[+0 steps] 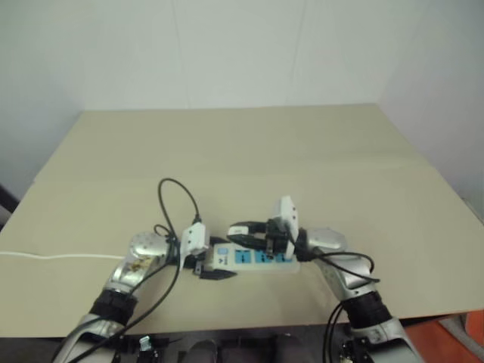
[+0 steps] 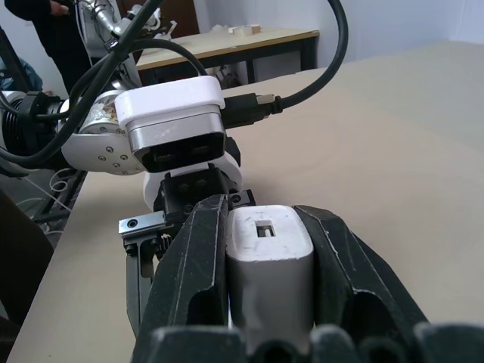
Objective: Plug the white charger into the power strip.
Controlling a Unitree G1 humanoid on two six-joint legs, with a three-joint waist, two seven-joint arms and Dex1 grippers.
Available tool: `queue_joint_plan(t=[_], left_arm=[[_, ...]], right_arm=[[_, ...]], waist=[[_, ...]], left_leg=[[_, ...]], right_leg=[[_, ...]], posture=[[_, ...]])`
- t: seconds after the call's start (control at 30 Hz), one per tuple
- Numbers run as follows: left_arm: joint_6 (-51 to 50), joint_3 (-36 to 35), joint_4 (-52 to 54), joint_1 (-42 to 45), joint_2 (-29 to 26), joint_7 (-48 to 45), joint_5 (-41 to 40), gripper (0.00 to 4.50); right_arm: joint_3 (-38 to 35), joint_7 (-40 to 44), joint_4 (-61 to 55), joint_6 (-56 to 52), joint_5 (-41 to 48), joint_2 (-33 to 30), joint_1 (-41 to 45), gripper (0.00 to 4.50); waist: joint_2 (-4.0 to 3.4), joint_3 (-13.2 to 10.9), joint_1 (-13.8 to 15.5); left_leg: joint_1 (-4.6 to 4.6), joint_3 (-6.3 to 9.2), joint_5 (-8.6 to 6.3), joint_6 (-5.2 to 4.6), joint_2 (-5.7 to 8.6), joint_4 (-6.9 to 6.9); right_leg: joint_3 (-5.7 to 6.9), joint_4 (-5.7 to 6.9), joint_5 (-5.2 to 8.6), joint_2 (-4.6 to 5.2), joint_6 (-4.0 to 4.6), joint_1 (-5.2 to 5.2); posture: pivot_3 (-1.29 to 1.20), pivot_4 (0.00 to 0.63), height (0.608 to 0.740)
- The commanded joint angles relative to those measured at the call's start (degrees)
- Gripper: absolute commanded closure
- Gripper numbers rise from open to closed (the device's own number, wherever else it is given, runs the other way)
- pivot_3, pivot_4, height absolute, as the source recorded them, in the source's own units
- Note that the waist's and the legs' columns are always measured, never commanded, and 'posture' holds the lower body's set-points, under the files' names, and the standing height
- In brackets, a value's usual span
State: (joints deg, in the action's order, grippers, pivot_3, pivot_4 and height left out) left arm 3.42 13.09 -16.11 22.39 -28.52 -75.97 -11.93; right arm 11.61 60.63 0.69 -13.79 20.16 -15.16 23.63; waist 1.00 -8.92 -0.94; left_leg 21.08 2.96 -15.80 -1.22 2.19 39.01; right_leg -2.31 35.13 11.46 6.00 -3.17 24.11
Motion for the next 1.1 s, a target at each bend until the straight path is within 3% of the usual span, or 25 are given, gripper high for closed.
queue_joint_plan(t=[0.03, 0.33, 0.73, 1.1], left_arm=[[-0.65, 1.55, -1.02, -1.28, -1.03, 0.07, 2.08, 1.18], [-0.63, 1.57, -1.01, -1.28, -0.98, 0.23, 2.04, 1.18], [-0.83, 1.00, -0.50, -1.93, -2.22, 0.27, 1.54, 1.18], [-1.21, 0.22, -0.65, -1.34, -4.33, 0.05, 1.28, 1.18]], right_arm=[[1.22, 0.16, -0.54, 1.26, -0.33, 0.40, 0.44, 3.30], [1.90, 0.13, 2.99, 3.27, -1.61, 1.34, 1.28, 3.30], [-0.57, 7.12, 12.86, 11.64, -1.37, -4.51, -2.87, 3.30], [5.56, 10.77, 19.85, 16.58, -5.26, -4.46, 1.67, 3.30]], waist=[[0.00, 0.00, 0.00], [0.00, 0.00, -0.02], [0.00, 0.07, 0.16], [0.01, 0.13, -0.33]], left_leg=[[0.00, 0.00, 0.00, 0.00, 0.00, 0.00], [-0.02, 0.00, 0.00, 0.00, -0.01, 0.00], [-0.11, 0.00, 0.00, -0.01, -0.01, -0.01], [-0.93, -0.01, -0.05, -0.04, -0.14, -0.15]], right_leg=[[0.00, 0.00, 0.00, 0.00, 0.00, 0.00], [0.00, 0.01, 0.00, -0.01, 0.00, -0.01], [0.01, -0.04, 0.00, -0.01, 0.00, -0.13], [0.00, -0.18, 0.10, -0.15, -0.03, -0.98]], posture=[[0.00, 0.150, 0.740], [0.00, 0.150, 0.740], [0.00, 0.150, 0.740], [0.00, 0.150, 0.740]])
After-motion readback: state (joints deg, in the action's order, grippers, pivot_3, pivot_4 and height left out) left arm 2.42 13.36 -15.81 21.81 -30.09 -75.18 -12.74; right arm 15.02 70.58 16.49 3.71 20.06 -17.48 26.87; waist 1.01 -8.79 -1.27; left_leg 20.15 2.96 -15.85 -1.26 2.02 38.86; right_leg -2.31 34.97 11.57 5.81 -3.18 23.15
